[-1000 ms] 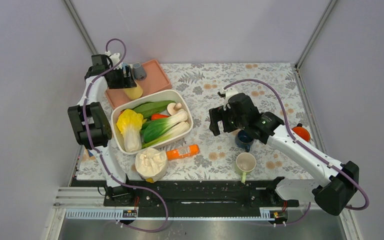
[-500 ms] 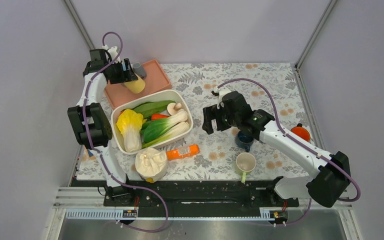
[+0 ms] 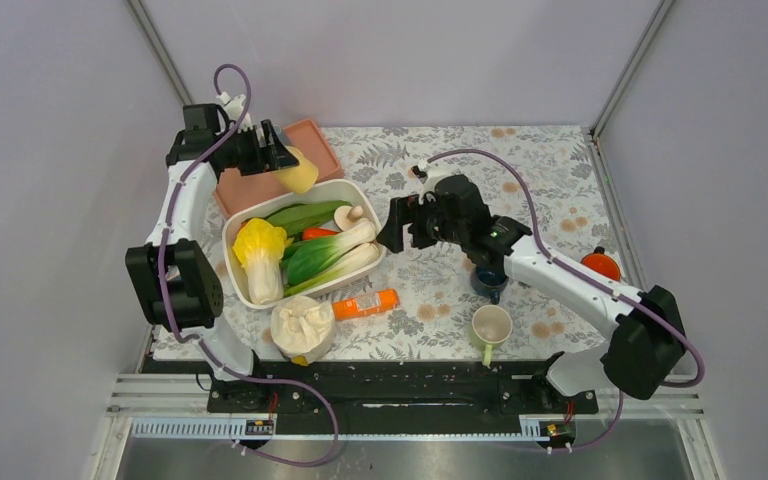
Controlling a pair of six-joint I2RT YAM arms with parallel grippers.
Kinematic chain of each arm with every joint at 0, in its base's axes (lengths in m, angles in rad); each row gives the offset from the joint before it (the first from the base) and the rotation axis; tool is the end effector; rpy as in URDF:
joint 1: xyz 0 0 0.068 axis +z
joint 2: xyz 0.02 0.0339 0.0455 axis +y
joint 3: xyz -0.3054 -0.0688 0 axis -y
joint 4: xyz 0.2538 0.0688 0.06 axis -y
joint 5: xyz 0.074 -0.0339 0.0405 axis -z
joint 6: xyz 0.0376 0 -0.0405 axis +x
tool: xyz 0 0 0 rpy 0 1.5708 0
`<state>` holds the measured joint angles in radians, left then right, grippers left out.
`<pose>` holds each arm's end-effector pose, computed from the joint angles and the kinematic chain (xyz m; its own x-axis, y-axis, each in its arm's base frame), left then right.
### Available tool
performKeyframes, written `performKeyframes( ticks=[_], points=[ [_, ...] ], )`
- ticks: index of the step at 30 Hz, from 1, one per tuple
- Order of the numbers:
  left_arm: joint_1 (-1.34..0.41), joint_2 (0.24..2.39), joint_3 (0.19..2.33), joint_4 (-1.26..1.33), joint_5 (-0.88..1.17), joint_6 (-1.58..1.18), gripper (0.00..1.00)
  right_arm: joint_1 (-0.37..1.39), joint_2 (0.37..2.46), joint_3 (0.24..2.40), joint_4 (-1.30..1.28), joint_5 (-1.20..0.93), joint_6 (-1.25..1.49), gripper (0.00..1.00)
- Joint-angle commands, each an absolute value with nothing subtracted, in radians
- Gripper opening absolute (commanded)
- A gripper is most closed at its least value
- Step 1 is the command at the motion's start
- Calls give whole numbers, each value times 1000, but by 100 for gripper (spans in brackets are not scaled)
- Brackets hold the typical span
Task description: Turn the mug right side up
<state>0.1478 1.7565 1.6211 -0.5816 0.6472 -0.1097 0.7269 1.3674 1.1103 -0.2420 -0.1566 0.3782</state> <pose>0.4132 0.0386 0.3705 -0.6824 -0.1899 -0.7059 0.2589 0.8403 -0.4764 0.2327 0.2148 0.3529 -0.6125 -0.0567 -0.7884 -0.5731 0.7188 0.3936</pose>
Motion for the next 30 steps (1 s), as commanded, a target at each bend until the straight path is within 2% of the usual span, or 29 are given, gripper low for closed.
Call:
performKeyframes(
  ticks=[1,12,18,30],
  points=[
    [132,1642,1541,-491,783,-180,0,751,1429,1134,-60,-212,464,97],
    [110,1541,1389,-381,892,-323,0,774,1643,1156,377,-331,640,99],
    [110,1492,1308,-283,975,-453,0,788,1749,1166,654,-353,700,94],
    [103,1464,1190,-137,1025,-618,0,808,1877,1288,744,-329,728,83]
  ],
)
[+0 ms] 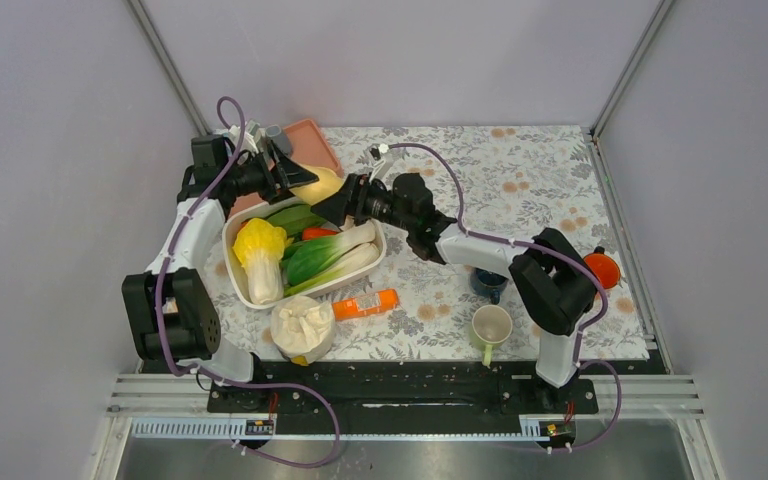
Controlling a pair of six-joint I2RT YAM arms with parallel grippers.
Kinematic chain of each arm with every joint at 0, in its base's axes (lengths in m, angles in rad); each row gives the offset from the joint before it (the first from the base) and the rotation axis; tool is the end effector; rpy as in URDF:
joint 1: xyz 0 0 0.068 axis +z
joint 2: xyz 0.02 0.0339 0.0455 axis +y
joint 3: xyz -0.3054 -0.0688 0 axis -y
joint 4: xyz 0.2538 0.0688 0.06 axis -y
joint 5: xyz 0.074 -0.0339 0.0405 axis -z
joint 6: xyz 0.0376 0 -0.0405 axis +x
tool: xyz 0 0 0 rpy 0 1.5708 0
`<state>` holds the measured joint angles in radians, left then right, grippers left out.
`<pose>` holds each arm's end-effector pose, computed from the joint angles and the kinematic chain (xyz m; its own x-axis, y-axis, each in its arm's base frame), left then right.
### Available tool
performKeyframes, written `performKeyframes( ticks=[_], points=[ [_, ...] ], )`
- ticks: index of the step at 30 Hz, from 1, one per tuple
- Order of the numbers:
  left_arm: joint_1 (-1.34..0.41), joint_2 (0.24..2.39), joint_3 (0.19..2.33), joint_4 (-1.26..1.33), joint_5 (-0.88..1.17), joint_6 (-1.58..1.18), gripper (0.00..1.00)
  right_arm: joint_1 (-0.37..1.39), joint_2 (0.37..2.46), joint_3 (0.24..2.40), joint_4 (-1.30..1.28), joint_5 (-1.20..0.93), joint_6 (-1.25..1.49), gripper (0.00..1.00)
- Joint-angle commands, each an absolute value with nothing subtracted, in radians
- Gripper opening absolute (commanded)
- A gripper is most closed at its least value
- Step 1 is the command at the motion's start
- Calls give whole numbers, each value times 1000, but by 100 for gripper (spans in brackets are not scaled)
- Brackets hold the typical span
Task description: Turn the mug right side up
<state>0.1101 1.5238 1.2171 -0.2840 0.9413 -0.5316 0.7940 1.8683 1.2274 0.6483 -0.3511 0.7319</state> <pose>0.3468 0.0078 0.3456 -0.7826 -0.3868 -0.4877 0.2388 0.5370 -0.8091 0.3119 0.3358 0.3026 -0.6048 0.2799 -0.7456 -0.6810 0.3037 0.6664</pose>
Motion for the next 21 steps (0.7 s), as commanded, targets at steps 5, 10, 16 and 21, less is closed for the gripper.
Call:
performKeyframes(
  ticks=[5,10,16,21],
  points=[
    [100,1480,1161,-68,1064,-703,0,814,1903,1336,736,-312,686,76],
    [71,1475,1122,91,1088,-819,0,828,1940,1385,776,-338,676,45],
    [63,1485,1102,125,1088,-853,2,828,1860,1301,752,-196,608,3],
    [69,1508,1146,2,1024,-762,79,828,1751,1279,580,-119,488,0]
  ],
)
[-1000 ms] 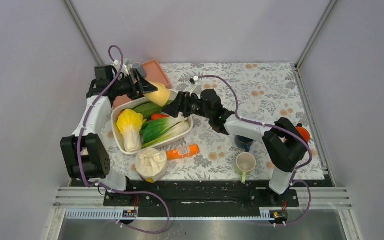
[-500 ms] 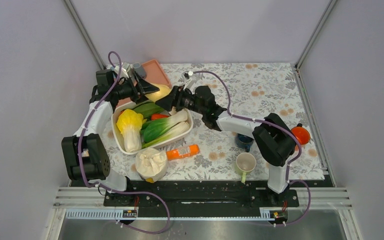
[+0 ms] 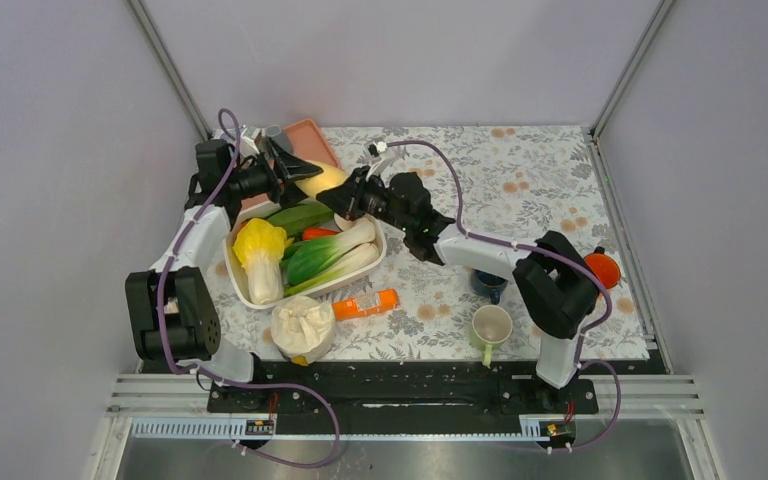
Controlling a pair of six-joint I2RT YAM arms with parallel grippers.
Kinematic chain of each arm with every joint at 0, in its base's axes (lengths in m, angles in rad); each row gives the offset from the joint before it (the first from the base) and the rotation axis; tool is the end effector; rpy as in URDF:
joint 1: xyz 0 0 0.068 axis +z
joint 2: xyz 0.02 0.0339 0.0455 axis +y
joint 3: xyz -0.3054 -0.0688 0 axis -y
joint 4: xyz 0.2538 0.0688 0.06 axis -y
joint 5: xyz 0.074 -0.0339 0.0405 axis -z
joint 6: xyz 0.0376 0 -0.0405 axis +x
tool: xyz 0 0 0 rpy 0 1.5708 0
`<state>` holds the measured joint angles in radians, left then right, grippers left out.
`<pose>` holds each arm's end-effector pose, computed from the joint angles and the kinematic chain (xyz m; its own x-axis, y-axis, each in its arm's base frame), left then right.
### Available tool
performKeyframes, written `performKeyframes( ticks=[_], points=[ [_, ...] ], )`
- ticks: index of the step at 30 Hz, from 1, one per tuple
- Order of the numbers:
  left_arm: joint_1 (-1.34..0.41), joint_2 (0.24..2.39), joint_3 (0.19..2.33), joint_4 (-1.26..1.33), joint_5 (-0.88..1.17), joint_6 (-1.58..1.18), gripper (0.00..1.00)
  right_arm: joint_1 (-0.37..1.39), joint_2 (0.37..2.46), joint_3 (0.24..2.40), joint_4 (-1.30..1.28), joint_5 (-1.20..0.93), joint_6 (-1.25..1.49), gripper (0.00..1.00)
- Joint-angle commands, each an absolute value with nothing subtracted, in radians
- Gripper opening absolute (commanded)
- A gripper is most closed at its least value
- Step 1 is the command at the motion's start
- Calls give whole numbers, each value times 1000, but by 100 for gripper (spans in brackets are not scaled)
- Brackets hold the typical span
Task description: Turn the mug right side up
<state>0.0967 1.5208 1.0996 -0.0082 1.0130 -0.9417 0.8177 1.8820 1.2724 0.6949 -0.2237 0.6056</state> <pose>0.3477 0.0017 0.3304 -0.8233 -0.5099 -0.2494 0.0867 0.3213 -0.9430 0.3128 0.3458 0.3175 -0.4431 0.3389 -0.8299 -0.7423 0.3803 0.5516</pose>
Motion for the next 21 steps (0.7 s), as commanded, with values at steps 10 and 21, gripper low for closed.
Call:
performKeyframes(
  ticks=[10,21],
  points=[
    [102,1505,1343,-355,790,-376,99,827,1475,1295,56,133,203,0],
    [99,1412,1299,-497,500,53,99,722,1262,1502,-1085,415,278,0]
  ],
)
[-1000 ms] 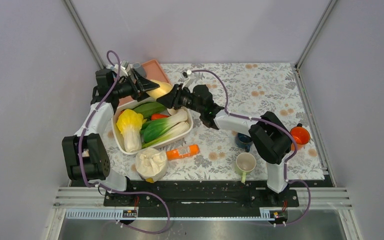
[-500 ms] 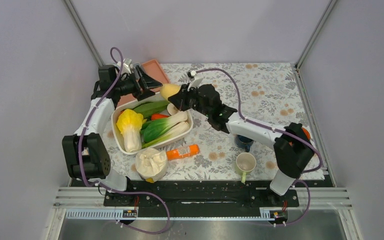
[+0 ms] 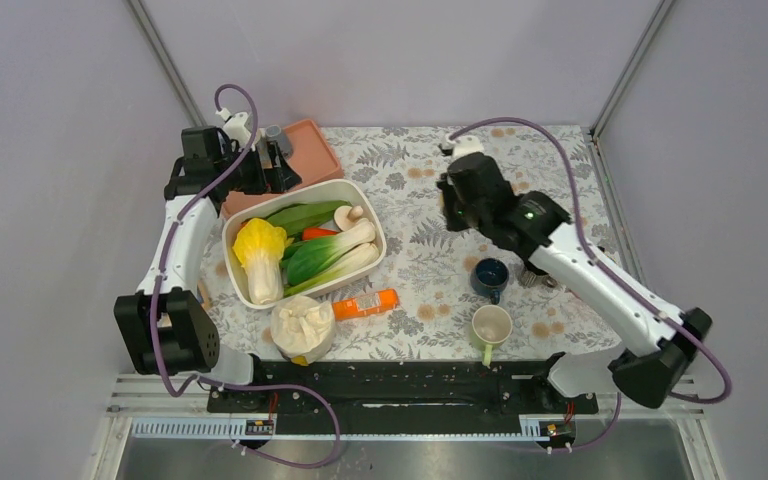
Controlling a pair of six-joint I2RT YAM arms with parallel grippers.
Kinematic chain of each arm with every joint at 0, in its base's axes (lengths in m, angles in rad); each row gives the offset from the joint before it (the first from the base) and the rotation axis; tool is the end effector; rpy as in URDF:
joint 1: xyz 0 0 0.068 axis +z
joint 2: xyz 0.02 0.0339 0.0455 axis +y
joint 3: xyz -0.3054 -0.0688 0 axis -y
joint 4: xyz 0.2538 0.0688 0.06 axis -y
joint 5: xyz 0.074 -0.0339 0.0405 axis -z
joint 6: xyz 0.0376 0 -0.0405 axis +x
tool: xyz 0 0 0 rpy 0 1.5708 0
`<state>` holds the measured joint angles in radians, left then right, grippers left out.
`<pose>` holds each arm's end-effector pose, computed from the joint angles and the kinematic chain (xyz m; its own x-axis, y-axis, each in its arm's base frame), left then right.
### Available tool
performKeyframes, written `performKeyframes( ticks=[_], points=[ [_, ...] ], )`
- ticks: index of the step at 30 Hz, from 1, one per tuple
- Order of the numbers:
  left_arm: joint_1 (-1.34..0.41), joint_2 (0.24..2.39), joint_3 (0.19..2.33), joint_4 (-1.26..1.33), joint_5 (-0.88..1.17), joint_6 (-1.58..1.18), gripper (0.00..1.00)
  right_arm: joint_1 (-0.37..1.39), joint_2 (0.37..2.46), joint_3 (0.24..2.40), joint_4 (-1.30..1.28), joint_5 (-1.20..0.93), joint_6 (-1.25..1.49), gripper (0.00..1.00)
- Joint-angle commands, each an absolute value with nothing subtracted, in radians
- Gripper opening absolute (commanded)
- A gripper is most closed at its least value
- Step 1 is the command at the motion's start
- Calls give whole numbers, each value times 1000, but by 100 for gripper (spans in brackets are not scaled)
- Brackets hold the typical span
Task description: Turn the mug right side up
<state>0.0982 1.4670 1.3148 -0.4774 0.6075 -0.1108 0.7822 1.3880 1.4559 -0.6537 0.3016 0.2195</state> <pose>0.3336 0.0113 0.3763 -0.6243 -0.1527 -0.7661 0.3115 0.8507 -0.4234 0.2244 0.2072 0.4301 -0.4911 -0.1949 -0.8490 -0.4001 0.9162 0.0212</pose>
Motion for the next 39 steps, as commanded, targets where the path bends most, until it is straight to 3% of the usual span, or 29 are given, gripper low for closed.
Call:
performKeyframes(
  ticks=[1,7,14,23,31,32,34,39],
  points=[
    [100,1415,1297,-497,509,53,99,697,1240,1480,-1132,398,298,0],
    [100,1426,1305,-520,566,51,99,575,1159,1339,-1288,275,390,0],
    [100,1406,1281,-518,554,75,99,411,1060,1130,-1298,186,460,0],
    [100,1431,1293,-541,564,88,99,267,1089,889,-1121,25,464,0],
    [100,1444,1301,-546,574,78,99,163,1151,788,-1005,20,440,0],
    [100,1445,1301,-546,569,79,99,159,1155,786,-999,17,436,8],
    [100,1448,1302,-547,563,80,99,151,1161,787,-993,10,429,35],
    [98,1453,1308,-558,554,97,99,148,1137,833,-1027,36,423,59]
  ],
)
